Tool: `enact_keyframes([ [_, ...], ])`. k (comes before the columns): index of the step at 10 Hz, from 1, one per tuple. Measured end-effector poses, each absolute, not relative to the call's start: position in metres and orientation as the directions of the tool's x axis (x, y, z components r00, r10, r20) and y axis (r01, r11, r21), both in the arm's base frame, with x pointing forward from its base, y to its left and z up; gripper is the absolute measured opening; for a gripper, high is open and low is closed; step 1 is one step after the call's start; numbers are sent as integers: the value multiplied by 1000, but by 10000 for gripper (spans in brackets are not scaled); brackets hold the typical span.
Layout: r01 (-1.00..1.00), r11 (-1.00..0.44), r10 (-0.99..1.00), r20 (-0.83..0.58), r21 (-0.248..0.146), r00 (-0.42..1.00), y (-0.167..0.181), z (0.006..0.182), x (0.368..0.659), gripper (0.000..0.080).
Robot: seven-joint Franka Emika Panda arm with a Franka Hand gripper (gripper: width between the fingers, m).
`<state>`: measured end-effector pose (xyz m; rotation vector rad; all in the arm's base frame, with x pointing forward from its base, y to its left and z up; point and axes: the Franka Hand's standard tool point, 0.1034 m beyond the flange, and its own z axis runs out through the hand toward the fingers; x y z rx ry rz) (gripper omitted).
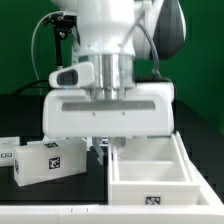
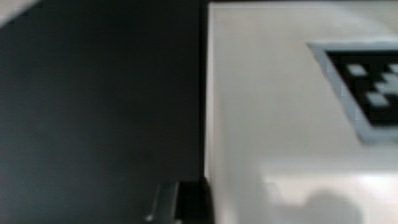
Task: Assemble cabinet
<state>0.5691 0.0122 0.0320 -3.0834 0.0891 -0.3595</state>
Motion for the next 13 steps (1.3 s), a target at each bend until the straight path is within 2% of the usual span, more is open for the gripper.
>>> enact_keyframes([
  [2, -51, -998, -60, 222, -46, 973, 20, 20, 573, 32],
  [4, -46, -999, -51, 262, -26, 964, 21, 20, 573, 32],
  [6, -41, -999, -45, 264, -23, 964, 21, 20, 573, 32],
  [7, -41, -999, -45, 264, -24, 964, 21, 20, 573, 212],
  [8, -41, -999, -45, 264, -24, 964, 21, 20, 573, 346],
  [9, -40, -999, -45, 258, -25, 965, 20, 20, 572, 346],
  [10, -43, -998, -50, 229, -34, 972, 18, 17, 569, 531],
  [11, -41, -998, -50, 218, -45, 975, 24, 16, 568, 664],
  [12, -47, -997, -57, 209, -56, 976, 33, 20, 567, 664],
  [13, -36, -997, -47, 198, -63, 979, 38, 33, 567, 771],
])
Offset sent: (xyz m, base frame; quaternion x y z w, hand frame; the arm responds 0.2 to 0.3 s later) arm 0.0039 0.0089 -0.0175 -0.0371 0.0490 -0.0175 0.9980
